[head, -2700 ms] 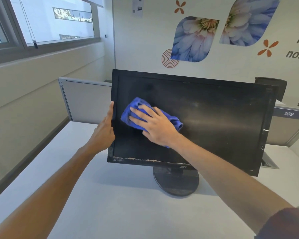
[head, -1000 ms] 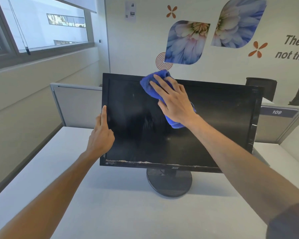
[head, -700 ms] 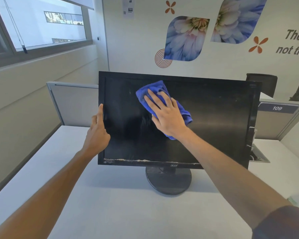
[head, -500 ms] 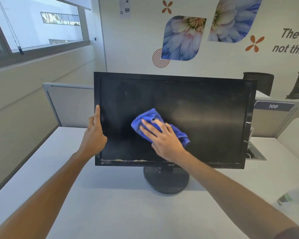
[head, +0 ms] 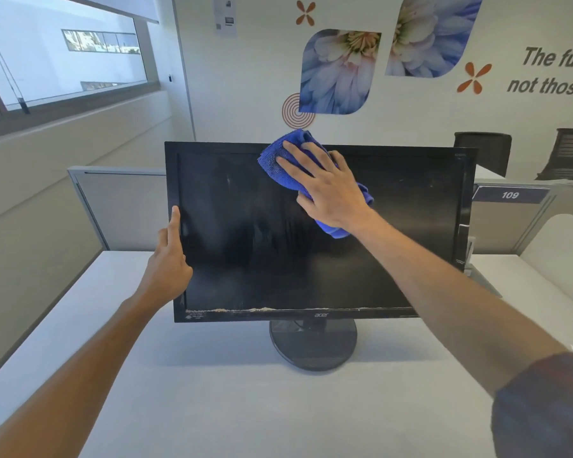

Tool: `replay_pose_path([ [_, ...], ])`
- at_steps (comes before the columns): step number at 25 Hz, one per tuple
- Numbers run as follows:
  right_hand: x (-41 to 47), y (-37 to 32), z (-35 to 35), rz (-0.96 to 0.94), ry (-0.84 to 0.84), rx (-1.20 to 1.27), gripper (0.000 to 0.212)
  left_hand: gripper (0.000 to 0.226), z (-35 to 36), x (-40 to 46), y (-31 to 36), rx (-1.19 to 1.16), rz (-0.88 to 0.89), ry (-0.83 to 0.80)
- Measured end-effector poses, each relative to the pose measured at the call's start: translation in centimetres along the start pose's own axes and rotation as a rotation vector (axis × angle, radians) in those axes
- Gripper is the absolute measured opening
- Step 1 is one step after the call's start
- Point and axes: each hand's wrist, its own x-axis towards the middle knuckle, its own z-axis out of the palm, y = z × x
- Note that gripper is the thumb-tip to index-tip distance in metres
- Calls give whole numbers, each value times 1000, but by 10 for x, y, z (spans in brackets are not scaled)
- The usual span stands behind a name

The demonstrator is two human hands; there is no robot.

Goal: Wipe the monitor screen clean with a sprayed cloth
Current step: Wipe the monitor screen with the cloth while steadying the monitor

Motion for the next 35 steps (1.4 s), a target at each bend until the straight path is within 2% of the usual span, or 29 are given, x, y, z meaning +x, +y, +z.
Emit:
replay_pose_path([
  [3, -26, 9, 18, -20, -14, 34, 67, 92, 0, 1, 1, -1, 1, -2],
  [9, -104, -14, 41, 3, -81, 146, 73, 91, 1, -1, 1, 28, 11, 5],
  [16, -181, -19, 64, -266, -265, 176, 69, 90, 0, -2, 0, 47, 38, 18],
  [19, -156, -11, 43, -242, -186, 183, 66, 83, 5, 0, 7, 117, 51, 113],
  [23, -79, -4, 3, 25, 39, 211, 65, 81, 13, 18, 29, 268, 131, 268],
  [26, -29, -20, -5, 33, 88, 188, 68, 78, 9, 47, 62, 312, 229, 326],
  [31, -5, -41, 11, 65, 42, 161, 69, 65, 3, 98, 95, 480, 436, 276],
  [35, -16, -27, 15, 114, 70, 117, 69, 66, 3, 112, 98, 479, 526, 210],
])
